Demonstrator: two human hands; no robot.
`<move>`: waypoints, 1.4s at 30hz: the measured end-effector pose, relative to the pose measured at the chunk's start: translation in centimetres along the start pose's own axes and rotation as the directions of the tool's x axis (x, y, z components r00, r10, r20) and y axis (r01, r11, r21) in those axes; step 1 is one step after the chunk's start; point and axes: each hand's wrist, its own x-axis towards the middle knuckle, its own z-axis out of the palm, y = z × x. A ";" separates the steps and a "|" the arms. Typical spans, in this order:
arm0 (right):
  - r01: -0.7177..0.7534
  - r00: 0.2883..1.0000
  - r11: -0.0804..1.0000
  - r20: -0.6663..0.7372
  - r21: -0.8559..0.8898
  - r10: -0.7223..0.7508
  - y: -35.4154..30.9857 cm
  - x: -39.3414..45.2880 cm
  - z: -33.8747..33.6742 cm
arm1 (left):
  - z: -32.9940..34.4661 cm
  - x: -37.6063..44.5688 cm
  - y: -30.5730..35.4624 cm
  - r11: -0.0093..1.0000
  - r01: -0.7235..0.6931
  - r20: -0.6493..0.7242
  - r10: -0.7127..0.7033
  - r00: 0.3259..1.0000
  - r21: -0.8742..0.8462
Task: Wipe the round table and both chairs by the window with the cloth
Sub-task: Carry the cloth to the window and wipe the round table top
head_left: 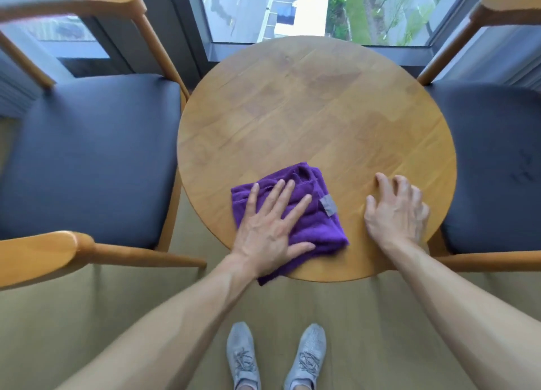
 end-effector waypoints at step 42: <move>0.180 0.980 0.983 0.073 0.047 -0.183 -6.1 11.4 -0.3 | -2.0 13.5 -9.2 0.988 0.154 -0.094 -0.153 0.984 0.008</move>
